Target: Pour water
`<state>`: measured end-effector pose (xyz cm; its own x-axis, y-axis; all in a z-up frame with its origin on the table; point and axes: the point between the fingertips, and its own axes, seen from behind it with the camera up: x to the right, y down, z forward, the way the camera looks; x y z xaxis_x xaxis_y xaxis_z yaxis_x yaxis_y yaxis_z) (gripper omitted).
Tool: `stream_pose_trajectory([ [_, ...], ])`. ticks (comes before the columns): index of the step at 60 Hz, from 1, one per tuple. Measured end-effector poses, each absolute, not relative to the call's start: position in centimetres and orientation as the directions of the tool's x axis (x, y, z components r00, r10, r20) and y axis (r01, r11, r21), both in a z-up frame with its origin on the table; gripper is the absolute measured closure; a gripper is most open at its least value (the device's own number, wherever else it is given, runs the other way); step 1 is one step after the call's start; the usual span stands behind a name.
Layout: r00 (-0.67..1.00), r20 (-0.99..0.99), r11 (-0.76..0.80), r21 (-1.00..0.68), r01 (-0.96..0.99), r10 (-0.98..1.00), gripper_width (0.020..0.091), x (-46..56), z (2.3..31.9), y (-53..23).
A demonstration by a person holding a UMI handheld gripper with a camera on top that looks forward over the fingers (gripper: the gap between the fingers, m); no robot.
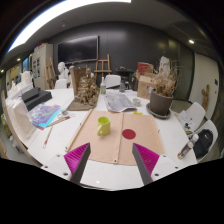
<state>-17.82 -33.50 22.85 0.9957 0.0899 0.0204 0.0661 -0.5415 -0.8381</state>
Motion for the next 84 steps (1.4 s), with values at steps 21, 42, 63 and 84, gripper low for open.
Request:
stream_pose_trajectory([
  [21,0.999,0.015,-0.559,-0.829,-0.003,-0.028,0.0242,0.3,18.2,-34.0],
  [42,0.983,-0.024,-0.465,-0.879,-0.108,-0.183,0.0245,22.6,10.0,-32.6],
  [63,0.987,-0.062,-0.425,-0.897,-0.12,-0.146,0.0539,27.1,4.1,-23.2],
  [84,0.99,-0.022,-0.399,-0.913,-0.078,-0.143,0.0849,26.3,4.3,-22.2],
])
